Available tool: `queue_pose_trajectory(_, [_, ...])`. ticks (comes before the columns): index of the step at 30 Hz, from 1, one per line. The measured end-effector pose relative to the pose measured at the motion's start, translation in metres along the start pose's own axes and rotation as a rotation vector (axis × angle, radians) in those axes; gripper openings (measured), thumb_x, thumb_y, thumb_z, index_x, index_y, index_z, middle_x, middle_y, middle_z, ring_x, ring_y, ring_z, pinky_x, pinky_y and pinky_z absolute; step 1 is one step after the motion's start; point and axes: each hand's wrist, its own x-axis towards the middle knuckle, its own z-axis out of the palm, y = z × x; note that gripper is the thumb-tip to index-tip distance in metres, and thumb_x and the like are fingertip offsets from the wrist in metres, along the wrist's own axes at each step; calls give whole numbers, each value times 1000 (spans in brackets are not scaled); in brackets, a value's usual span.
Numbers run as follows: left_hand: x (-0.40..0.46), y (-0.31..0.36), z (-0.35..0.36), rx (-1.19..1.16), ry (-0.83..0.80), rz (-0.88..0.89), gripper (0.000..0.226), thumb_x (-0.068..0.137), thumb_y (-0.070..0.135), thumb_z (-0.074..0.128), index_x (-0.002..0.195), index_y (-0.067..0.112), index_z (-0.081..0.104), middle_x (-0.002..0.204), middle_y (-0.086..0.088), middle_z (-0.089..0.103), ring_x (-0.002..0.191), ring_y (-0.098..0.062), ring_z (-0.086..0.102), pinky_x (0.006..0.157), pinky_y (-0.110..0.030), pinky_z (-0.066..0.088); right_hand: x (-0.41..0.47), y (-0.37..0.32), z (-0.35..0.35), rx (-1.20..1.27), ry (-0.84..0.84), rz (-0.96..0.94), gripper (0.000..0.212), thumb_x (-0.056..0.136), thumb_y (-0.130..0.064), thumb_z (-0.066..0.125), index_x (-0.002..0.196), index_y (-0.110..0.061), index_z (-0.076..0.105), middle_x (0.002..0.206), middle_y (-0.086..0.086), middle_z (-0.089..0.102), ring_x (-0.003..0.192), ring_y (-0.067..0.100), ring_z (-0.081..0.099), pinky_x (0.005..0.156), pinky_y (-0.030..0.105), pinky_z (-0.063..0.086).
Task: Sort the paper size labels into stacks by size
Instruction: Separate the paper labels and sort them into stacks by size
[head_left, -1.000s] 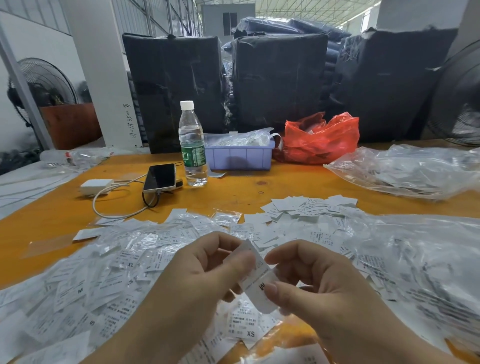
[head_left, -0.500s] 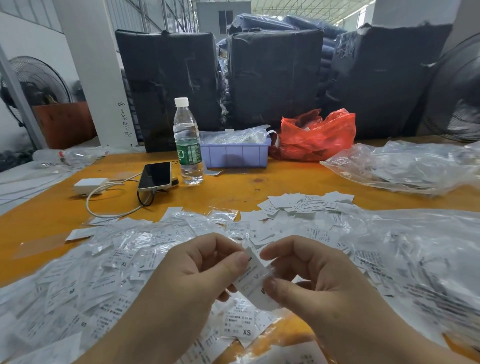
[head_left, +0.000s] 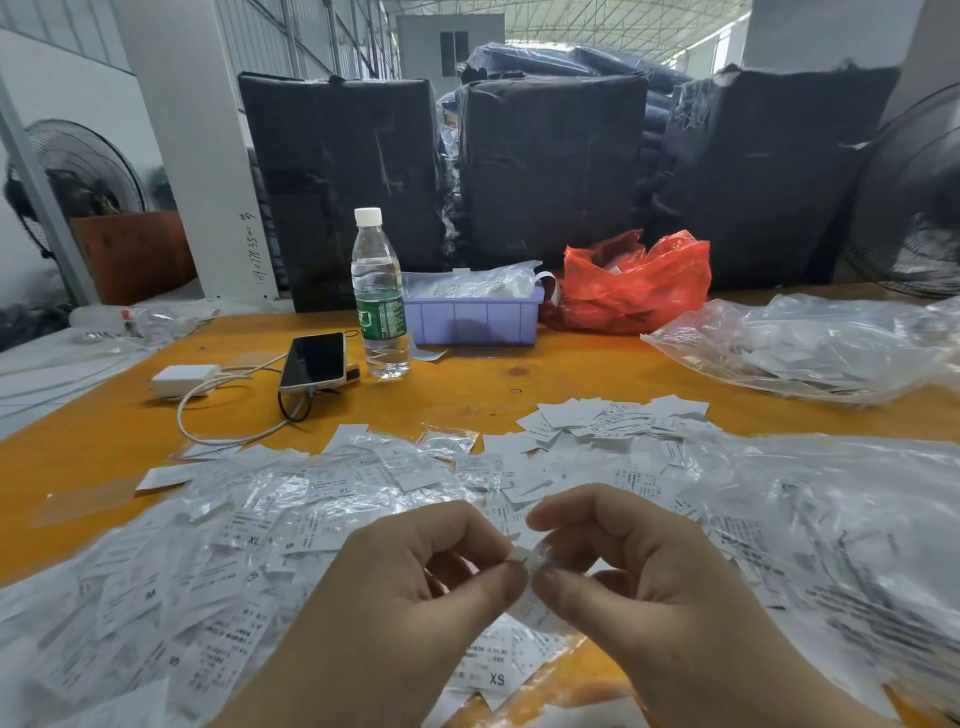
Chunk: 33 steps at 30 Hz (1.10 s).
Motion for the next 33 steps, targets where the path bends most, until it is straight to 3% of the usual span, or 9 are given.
queue_pose_trajectory(5, [0,-2,-2,27,-45,-15,14,73,49,73,76,36,72,53,11,57,49,-2,45,52,-14,34,-1,0,1,-12,-7,-13,39,84,-5,72,95,-42,66,77,-8,70,68,4,64,69,24,52])
queue_pose_trajectory(7, [-1,-2,-3,31,-57,-2,26,70,60,70,77,35,72,52,8,55,47,-3,43,50,-13,33,-1,1,1,-16,-11,-18,38,84,-6,72,95,-42,66,77,-6,70,68,4,64,67,22,50])
queue_pose_trajectory(9, [-1,-1,-5,35,-70,0,36,74,68,66,79,33,72,58,-3,59,52,-11,48,52,-20,38,-1,2,0,-24,-6,-20,36,85,-7,73,96,-41,66,79,-3,71,69,6,64,69,27,51])
queue_pose_trajectory(12, [3,-4,-7,-39,-77,-27,36,78,54,50,79,26,74,69,-4,66,64,-15,57,65,-37,47,0,1,0,-18,-15,-17,36,85,-8,73,96,-41,66,83,-1,72,72,12,67,75,39,55])
queue_pose_trajectory(17, [2,-5,-8,21,-85,-23,32,76,53,52,77,28,72,61,6,63,59,-4,54,58,-18,43,-1,2,-1,-23,-18,-44,34,85,-11,73,97,-42,66,83,-2,71,69,7,65,68,25,52])
queue_pose_trajectory(22, [0,-4,-7,11,-106,21,50,71,70,48,85,28,72,67,-1,64,62,-13,57,60,-30,46,-1,4,0,-13,-6,-62,31,86,-12,73,96,-40,66,81,-2,71,66,7,62,65,25,49])
queue_pose_trajectory(27, [-2,-1,-3,121,-65,64,17,85,49,62,83,35,71,68,-3,66,68,-25,61,59,-37,45,-3,4,-1,-17,-34,-90,27,86,-18,73,98,-40,65,78,-2,71,61,13,61,59,22,48])
queue_pose_trajectory(31, [2,0,-9,107,-17,27,2,81,35,73,79,35,72,67,2,70,64,-20,65,57,-32,49,0,4,-5,7,-33,-19,20,85,-21,74,94,-38,68,81,-1,69,63,16,64,53,22,53])
queue_pose_trajectory(33, [3,-1,-12,82,-26,-3,6,78,31,77,76,34,72,69,5,72,65,-15,68,60,-28,52,3,5,-10,-28,21,-7,15,86,-19,71,87,-34,71,80,-3,70,63,21,64,48,20,52])
